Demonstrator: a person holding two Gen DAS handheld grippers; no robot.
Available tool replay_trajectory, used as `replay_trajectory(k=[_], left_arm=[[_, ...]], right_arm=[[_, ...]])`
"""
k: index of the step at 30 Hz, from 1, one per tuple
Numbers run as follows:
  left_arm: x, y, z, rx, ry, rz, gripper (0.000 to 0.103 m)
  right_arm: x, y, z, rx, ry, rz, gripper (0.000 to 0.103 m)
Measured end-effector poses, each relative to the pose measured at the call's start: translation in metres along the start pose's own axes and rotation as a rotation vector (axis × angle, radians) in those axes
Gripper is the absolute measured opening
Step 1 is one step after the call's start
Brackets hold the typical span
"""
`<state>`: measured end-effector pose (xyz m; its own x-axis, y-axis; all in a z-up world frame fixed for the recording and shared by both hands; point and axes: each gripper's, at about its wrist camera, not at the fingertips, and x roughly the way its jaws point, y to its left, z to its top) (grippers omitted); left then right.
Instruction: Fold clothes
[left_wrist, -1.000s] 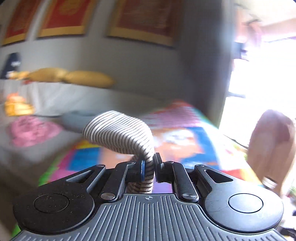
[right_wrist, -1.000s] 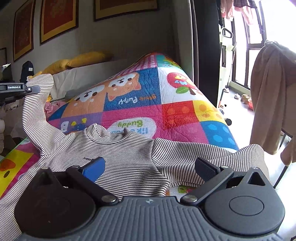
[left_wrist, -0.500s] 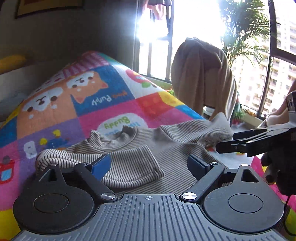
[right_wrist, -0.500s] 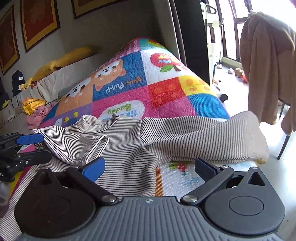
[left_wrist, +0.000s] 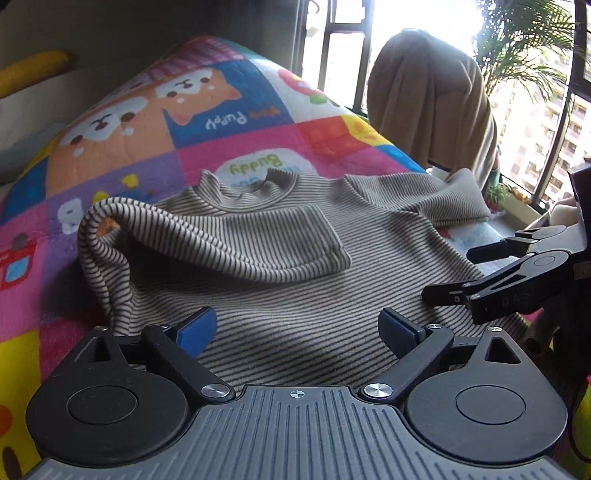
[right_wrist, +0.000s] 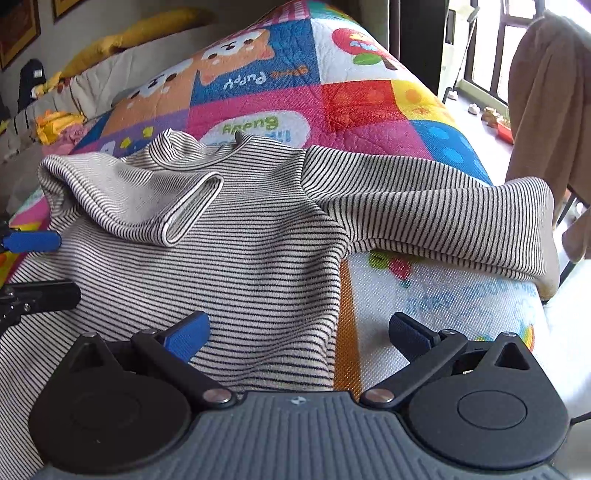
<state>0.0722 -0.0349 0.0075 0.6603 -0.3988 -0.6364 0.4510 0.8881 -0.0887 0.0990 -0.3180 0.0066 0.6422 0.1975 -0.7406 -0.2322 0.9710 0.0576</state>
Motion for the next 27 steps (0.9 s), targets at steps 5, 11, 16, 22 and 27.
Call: replay_trajectory(k=[5,11,16,22,27], left_arm=[[0.003,0.004,-0.011,-0.021,0.014,-0.015,0.098],[0.004,0.007,-0.017,-0.032,0.008,-0.029,0.099],[0.003,0.007,-0.019,-0.036,0.002,-0.034,0.101],[0.004,0.006,-0.02,-0.034,0.001,-0.034,0.102],[0.004,0.006,-0.02,-0.035,0.001,-0.038,0.103]], right_arm=[[0.0,0.0,0.0,-0.001,-0.003,-0.004,0.103],[0.0,0.001,-0.001,0.002,-0.019,-0.016,0.103],[0.0,0.002,0.001,0.007,-0.021,-0.027,0.103],[0.001,0.003,0.0,0.009,-0.027,-0.035,0.103],[0.001,0.003,0.0,0.01,-0.027,-0.034,0.103]])
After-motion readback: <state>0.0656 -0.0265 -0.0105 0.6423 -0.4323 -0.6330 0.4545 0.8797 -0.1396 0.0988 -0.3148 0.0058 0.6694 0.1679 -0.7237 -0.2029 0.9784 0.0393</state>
